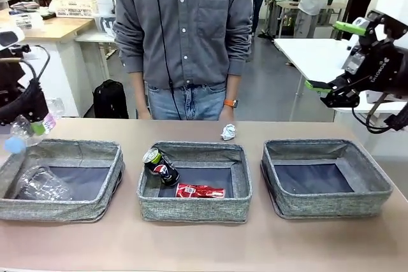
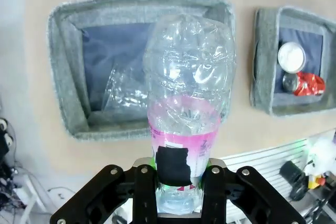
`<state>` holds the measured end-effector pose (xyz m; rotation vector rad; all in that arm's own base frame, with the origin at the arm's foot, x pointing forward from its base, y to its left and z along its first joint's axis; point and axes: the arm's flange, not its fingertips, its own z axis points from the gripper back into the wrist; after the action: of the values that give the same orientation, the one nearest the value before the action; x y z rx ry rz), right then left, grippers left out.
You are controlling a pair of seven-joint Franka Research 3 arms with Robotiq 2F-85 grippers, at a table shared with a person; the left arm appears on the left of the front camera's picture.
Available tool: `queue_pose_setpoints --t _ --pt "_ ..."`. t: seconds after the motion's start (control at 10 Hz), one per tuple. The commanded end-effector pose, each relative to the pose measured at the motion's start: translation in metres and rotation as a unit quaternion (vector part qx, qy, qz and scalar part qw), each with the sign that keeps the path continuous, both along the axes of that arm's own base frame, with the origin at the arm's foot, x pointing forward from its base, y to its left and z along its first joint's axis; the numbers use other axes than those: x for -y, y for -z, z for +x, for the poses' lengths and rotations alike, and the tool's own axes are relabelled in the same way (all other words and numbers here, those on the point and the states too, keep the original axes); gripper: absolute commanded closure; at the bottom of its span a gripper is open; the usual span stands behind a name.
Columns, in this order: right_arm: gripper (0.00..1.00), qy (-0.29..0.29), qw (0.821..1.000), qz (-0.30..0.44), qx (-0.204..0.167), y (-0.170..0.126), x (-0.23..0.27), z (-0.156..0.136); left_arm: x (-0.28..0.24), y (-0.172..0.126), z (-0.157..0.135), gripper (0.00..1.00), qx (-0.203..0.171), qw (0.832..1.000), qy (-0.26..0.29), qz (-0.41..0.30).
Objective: Sort the waste into the appropriate baskets.
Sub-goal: Pick up the waste item pointed out by the person.
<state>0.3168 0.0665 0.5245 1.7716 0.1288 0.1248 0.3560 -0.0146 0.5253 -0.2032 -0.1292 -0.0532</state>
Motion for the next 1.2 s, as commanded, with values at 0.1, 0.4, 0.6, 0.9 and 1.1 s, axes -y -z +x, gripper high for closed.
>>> queue_pose_setpoints --t 0.1,0.4,0.6,0.9,1.1 --pt "0.0 0.002 1.0 0.013 0.002 -0.004 -0.001 -0.001 0.0 0.0 0.0 0.79 0.0 1.0 0.0 0.0" --pt "0.0 0.002 1.0 0.013 0.002 -0.004 -0.001 -0.001 0.164 -0.041 0.008 0.79 -0.024 0.995 -0.003 -0.1" --pt "0.0 0.002 1.0 0.013 0.002 -0.004 -0.001 -0.001 0.275 -0.086 -0.016 0.79 0.008 0.997 0.067 -0.038" --pt "0.0 0.002 1.0 0.013 0.002 -0.004 -0.001 -0.001 0.304 -0.155 -0.033 0.79 -0.026 0.99 0.129 -0.046" --pt "0.0 0.002 1.0 0.013 0.002 -0.004 -0.001 -0.001 0.331 -0.11 -0.062 0.79 0.02 0.993 0.106 -0.04"
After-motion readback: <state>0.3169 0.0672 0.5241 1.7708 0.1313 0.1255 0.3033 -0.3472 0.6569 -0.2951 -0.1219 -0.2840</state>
